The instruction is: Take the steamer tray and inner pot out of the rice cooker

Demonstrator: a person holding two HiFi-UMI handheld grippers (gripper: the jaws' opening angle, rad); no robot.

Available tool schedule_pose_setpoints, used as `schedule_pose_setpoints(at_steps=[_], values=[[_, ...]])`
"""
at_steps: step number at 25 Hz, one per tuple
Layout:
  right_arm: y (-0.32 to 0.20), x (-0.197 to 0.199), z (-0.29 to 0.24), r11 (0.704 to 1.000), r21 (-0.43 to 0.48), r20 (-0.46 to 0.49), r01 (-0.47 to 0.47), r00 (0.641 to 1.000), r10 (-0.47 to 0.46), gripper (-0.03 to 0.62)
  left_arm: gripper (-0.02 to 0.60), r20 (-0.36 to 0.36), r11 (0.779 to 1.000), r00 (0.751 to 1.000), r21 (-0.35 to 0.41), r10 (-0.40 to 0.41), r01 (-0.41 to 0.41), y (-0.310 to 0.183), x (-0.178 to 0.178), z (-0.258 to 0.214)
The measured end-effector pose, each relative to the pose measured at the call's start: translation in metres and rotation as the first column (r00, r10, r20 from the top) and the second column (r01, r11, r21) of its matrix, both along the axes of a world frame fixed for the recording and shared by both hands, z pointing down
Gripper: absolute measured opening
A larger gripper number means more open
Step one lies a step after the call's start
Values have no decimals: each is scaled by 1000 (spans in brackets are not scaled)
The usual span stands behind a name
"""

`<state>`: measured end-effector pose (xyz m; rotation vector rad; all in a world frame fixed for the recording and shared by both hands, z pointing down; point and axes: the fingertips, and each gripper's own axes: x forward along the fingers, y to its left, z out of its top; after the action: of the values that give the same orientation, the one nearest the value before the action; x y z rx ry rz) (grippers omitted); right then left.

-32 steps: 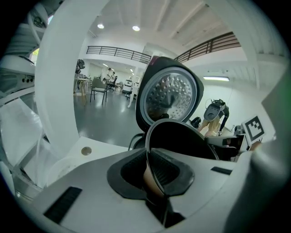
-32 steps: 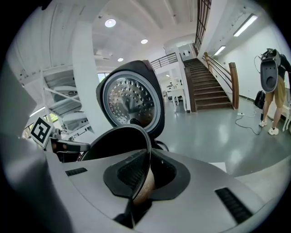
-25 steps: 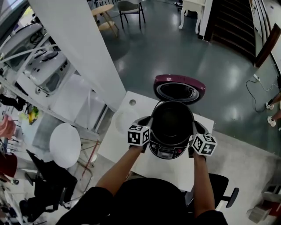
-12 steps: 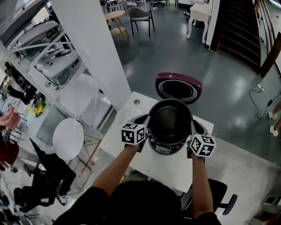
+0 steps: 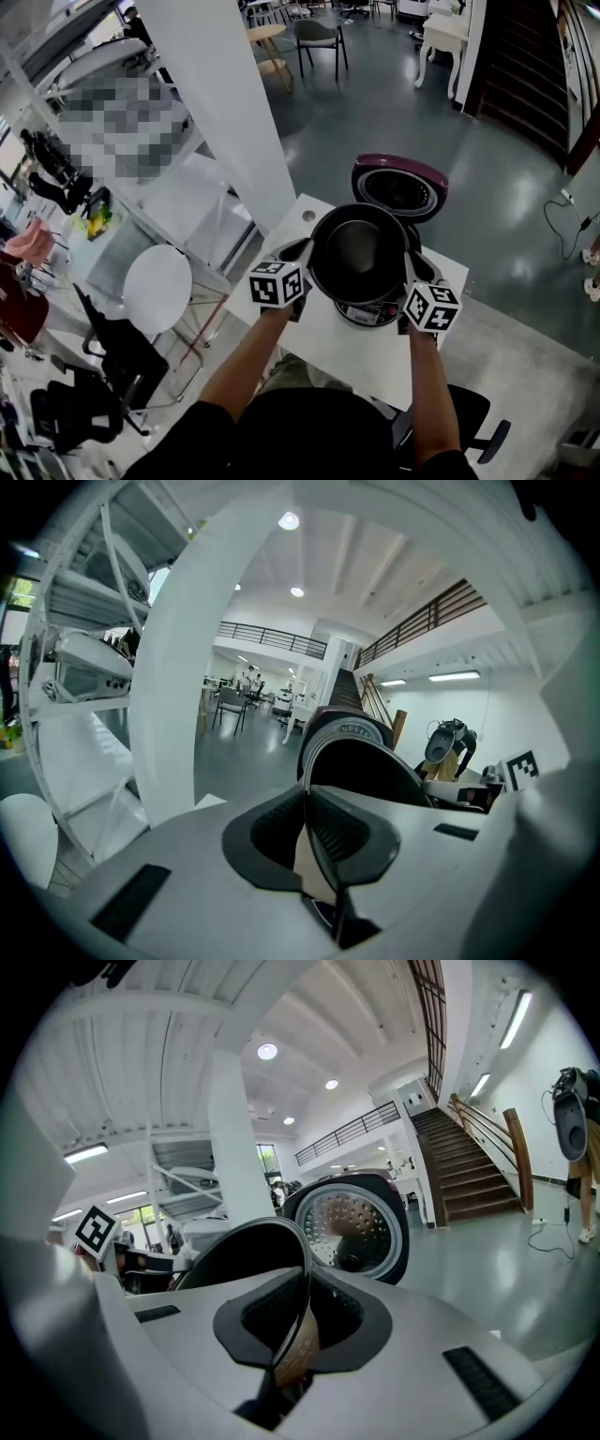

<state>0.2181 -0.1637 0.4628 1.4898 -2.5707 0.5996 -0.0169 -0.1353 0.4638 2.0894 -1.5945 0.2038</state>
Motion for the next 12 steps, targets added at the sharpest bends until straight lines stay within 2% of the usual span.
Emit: schedule_pose_setpoints(at_steps=[7, 12], values=[[-7, -58, -5, 999, 10, -25, 45, 999, -45, 19, 21, -13, 999, 999, 9, -41, 41, 4, -56, 1], [-16, -102, 2, 999, -11, -27, 44, 999, -45, 20, 21, -22, 999, 999, 4, -46, 46, -5, -100, 6]])
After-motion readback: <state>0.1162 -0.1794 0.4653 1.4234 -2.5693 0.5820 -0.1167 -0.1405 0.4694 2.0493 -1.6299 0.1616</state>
